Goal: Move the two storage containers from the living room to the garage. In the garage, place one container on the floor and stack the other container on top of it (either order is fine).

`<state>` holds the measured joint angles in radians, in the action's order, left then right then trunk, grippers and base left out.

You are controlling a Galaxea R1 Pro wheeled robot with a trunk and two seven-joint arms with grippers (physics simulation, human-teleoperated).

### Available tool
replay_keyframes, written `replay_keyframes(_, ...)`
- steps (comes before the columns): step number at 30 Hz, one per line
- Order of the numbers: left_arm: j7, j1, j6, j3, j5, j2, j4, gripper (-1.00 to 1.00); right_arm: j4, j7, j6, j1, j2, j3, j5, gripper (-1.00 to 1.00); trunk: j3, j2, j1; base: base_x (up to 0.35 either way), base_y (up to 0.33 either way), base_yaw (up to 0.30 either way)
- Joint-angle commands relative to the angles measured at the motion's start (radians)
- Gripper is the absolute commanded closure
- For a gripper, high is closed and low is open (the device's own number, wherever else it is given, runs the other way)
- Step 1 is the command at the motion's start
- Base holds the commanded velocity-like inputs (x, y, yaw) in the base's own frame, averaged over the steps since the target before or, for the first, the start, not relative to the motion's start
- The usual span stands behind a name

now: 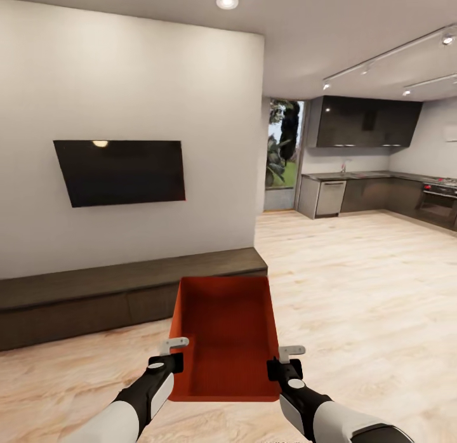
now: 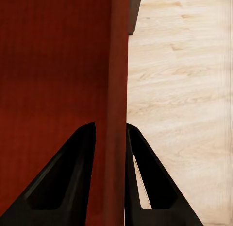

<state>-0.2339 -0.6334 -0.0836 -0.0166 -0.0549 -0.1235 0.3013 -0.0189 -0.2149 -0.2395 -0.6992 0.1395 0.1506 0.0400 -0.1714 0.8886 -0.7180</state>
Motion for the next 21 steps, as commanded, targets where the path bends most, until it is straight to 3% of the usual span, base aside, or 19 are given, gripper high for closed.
replay_keyframes(1, -0.005, 0.000, -0.005, 0.012, -0.011, 0.000, 0.004, 1.00, 0.004, -0.004, -0.006, -0.001, 0.000, 0.007, 0.023, 1.00, -0.001, 0.001, 0.000, 0.000, 0.000, -0.281)
replay_keyframes(13, -0.005, 0.000, -0.005, 0.012, -0.011, -0.001, 0.004, 1.00, 0.004, -0.003, -0.006, -0.002, -0.001, 0.007, 0.023, 1.00, 0.006, 0.001, 0.000, 0.000, 0.000, -0.273)
replay_keyframes(21, -0.005, 0.000, -0.005, 0.012, -0.011, -0.001, 0.004, 1.00, 0.004, -0.003, -0.007, -0.001, -0.001, 0.007, 0.023, 1.00, 0.014, 0.001, 0.000, 0.000, 0.000, -0.026)
